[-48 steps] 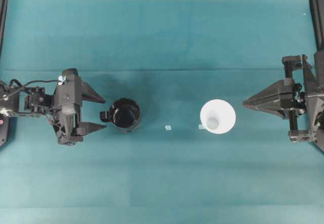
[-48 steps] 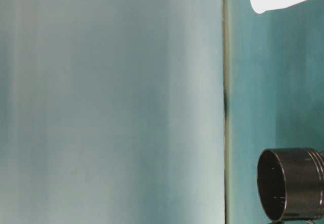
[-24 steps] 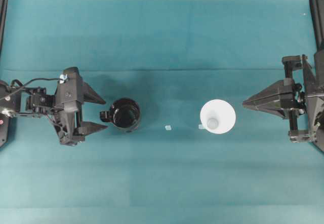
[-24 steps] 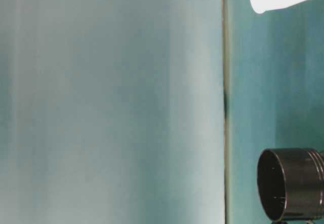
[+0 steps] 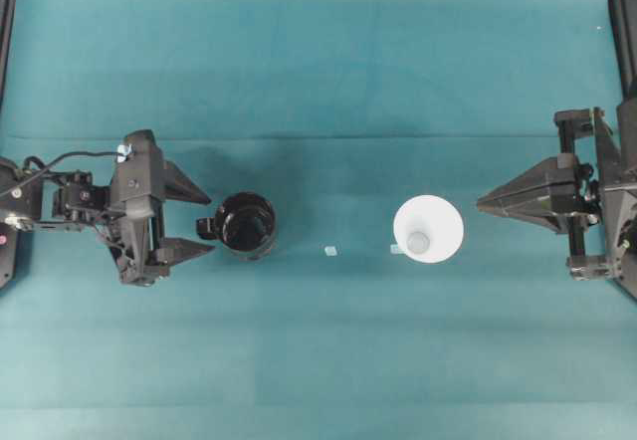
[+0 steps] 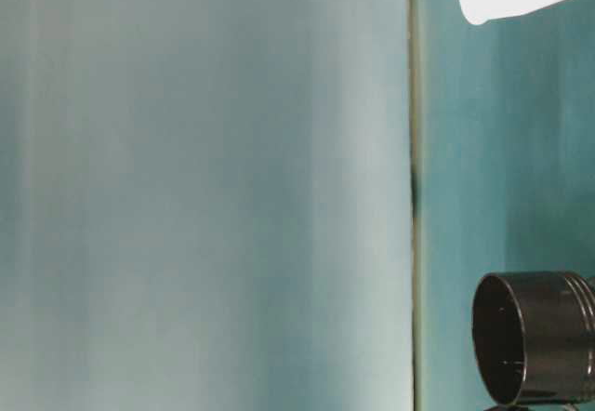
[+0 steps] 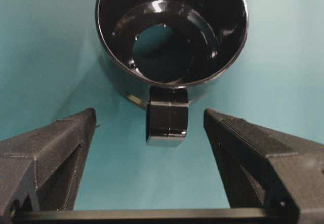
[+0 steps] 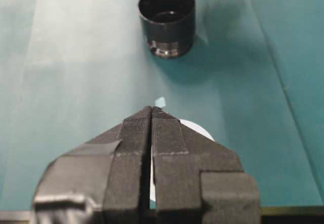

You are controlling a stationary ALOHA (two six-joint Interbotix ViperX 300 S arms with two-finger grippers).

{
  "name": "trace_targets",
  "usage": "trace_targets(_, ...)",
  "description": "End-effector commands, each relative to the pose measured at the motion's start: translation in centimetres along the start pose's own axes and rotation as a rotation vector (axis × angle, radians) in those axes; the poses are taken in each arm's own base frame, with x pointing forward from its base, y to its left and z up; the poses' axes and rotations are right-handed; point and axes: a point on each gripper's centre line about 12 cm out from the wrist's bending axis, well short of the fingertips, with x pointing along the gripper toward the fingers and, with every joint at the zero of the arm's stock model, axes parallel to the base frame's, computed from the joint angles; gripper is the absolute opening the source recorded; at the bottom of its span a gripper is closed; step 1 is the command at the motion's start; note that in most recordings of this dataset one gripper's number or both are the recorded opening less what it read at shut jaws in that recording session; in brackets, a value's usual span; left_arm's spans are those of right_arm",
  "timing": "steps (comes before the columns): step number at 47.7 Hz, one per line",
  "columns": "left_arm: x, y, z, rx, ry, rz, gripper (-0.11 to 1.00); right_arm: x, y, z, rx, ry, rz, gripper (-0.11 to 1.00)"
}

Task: Put the paper cup into the moved cup holder.
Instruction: 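Lower the left gripper around the black cup holder's handle and close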

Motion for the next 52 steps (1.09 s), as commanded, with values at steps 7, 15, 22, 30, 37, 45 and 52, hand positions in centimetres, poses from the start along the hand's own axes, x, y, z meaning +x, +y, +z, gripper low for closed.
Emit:
trace_targets(7,0.1,-0.1,0.6,-0.014,-0.021,-0.004,0.86,0.0,0.1,0.7,0.013,-0.015,0.001,0.01)
trace_targets(15,0.1,-0.3,0.6,-0.008,-0.021,-0.009,0.78,0.0,0.1,0.7,0.013,-0.017,0.001,0.01)
trace_targets(22,0.1,-0.6,0.3,0.009,-0.015,-0.018,0.6,0.0,0.1,0.6,0.013,-0.014,0.001,0.01)
trace_targets(30,0.0,-1.3,0.2,0.051,-0.013,-0.039,0.22,0.0,0.1,0.6,0.013,-0.012,0.0,0.01)
trace_targets(37,0.0,-1.5,0.2,0.059,-0.014,-0.044,0.19,0.0,0.0,0.6,0.013,-0.011,0.0,0.01)
trace_targets(45,0.1,-1.4,0.3,0.061,-0.017,-0.043,0.19,0.0,0.0,0.6,0.013,-0.011,0.0,0.01)
trace_targets(52,0.1,-1.6,1.3,0.06,-0.077,-0.05,0.19,0.0,0.1,0.6,0.012,-0.011,0.002,0.01)
